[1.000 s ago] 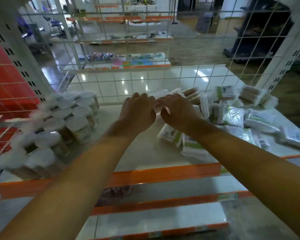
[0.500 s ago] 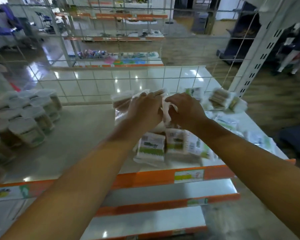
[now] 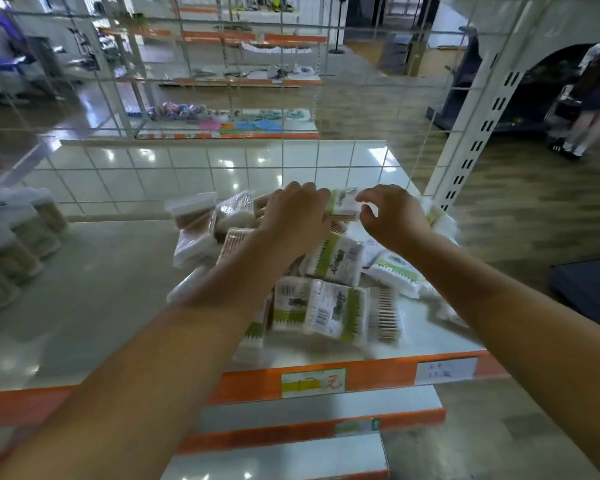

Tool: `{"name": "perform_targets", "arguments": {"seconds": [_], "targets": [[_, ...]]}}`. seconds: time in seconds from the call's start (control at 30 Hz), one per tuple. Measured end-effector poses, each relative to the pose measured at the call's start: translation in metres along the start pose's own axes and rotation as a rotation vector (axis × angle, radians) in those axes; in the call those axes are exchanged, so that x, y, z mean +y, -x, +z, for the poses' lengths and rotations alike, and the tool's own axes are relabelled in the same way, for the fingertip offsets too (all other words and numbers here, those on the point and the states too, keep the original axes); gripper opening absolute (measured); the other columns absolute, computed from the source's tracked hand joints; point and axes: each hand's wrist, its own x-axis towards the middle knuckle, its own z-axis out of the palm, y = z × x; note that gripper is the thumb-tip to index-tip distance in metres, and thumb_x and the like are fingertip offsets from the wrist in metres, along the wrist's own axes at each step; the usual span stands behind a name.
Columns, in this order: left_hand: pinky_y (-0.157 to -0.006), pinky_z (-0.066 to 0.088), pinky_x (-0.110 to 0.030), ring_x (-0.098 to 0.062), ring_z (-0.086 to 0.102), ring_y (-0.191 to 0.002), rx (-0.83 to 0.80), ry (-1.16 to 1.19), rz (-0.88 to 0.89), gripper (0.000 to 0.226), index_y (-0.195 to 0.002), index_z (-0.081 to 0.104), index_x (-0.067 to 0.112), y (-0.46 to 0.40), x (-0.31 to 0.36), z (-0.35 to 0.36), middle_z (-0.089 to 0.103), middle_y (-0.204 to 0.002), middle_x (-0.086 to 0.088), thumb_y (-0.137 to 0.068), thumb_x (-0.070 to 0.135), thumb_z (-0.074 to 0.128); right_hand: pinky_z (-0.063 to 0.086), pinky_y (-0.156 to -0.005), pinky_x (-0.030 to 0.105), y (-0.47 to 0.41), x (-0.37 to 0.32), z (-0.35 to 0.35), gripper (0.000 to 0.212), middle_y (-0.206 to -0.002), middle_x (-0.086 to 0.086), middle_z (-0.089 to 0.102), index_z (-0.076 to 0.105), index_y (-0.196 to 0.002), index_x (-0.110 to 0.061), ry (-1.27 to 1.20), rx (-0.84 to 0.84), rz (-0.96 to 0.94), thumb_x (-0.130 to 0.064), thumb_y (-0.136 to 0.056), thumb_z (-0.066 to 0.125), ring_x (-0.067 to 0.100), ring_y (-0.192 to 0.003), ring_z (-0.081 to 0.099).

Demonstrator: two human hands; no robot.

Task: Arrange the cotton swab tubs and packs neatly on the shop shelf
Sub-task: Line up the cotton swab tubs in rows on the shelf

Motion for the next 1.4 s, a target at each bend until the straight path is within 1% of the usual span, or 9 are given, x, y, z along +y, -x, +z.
{"name": "perform_targets", "arguments": {"seconds": [0.1,0.23,0.33,0.5,0.73,0.87,1.0,1.23,1.4], "targets": [[-0.074,0.031,-0.032,-0.025,0.05,-0.107,-0.011,-0.018,0.028,0.033,-0.122,0.052,0.011,-0.01,0.011,0.006,0.058,-0.114,-0.008,-0.092,0.02,0.043,0.046,-0.088,0.036,-0.007,0.025,0.001,0.032,-0.118,0.008,0.062,0.062,-0.117,-0.014,0.012,-0.007,0.04,-0.015,-0.089,0.046,0.027,-0.109,0.053],[-0.077,0.035,-0.034,-0.027,0.051,-0.106,-0.021,-0.02,0.05,0.033,-0.121,0.052,0.01,-0.023,0.024,0.014,0.058,-0.113,-0.01,-0.092,0.021,0.041,0.042,-0.064,0.033,-0.011,0.054,-0.004,0.012,-0.083,0.011,0.06,0.063,-0.083,-0.01,0.018,0.017,0.104,-0.011,-0.085,0.05,0.031,-0.081,0.055],[-0.081,0.039,-0.035,-0.027,0.052,-0.104,-0.024,-0.005,0.058,0.032,-0.119,0.054,0.01,-0.029,0.035,0.02,0.059,-0.11,-0.01,-0.092,0.02,0.042,0.047,-0.075,0.035,-0.013,0.074,-0.008,0.03,-0.108,0.014,0.063,0.062,-0.114,-0.011,0.035,0.037,0.18,-0.013,-0.086,0.05,0.03,-0.095,0.057],[-0.082,0.04,-0.035,-0.026,0.052,-0.102,-0.031,0.024,0.059,0.031,-0.117,0.055,0.009,-0.034,0.047,0.026,0.059,-0.11,-0.009,-0.091,0.016,0.042,0.042,-0.091,0.04,-0.011,0.098,-0.008,0.044,-0.129,0.015,0.051,0.048,-0.131,-0.011,0.103,0.007,0.3,-0.029,-0.091,0.051,0.032,-0.118,0.045],[-0.083,0.04,-0.036,-0.027,0.052,-0.103,-0.053,0.026,0.057,0.03,-0.115,0.056,0.008,-0.033,0.053,0.031,0.058,-0.11,-0.01,-0.09,0.016,0.042,0.051,-0.084,0.05,-0.031,0.151,0.038,0.086,-0.119,0.013,0.054,0.043,-0.129,-0.015,-0.248,-0.125,0.475,-0.069,-0.064,0.06,0.033,-0.103,0.055],[-0.082,0.041,-0.036,-0.026,0.052,-0.1,-0.072,0.023,0.039,0.027,-0.11,0.056,0.007,-0.032,0.051,0.033,0.058,-0.109,-0.011,-0.09,0.016,0.042,0.053,-0.077,0.046,-0.021,0.131,0.031,0.067,-0.102,0.011,0.061,0.05,-0.11,-0.012,-0.292,-0.112,0.472,-0.065,-0.071,0.06,0.028,-0.088,0.06],[-0.081,0.042,-0.037,-0.024,0.051,-0.094,-0.079,0.046,0.022,0.022,-0.104,0.056,0.006,-0.031,0.05,0.034,0.058,-0.103,-0.011,-0.089,0.015,0.042,0.044,-0.061,0.031,-0.015,0.115,0.018,0.042,-0.089,0.002,0.057,0.048,-0.101,-0.02,-0.231,-0.157,0.49,-0.054,-0.081,0.061,0.018,-0.077,0.055],[-0.076,0.038,-0.033,-0.018,0.041,-0.083,-0.066,0.069,0.022,0.021,-0.102,0.057,0.006,-0.029,0.048,0.035,0.058,-0.097,-0.009,-0.089,0.013,0.043,0.046,-0.064,0.032,-0.015,0.096,0.02,0.049,-0.091,0.002,0.061,0.052,-0.1,-0.014,-0.341,-0.124,0.476,-0.055,-0.076,0.066,0.019,-0.08,0.059],[-0.082,0.043,-0.035,-0.021,0.051,-0.089,-0.06,0.09,0.03,0.023,-0.104,0.058,0.006,-0.026,0.048,0.03,0.058,-0.097,-0.008,-0.089,0.015,0.042,0.038,-0.055,0.026,-0.015,0.086,0.016,0.043,-0.077,-0.004,0.053,0.049,-0.098,-0.014,-0.396,-0.094,0.468,-0.05,-0.08,0.064,0.01,-0.064,0.049]]}}
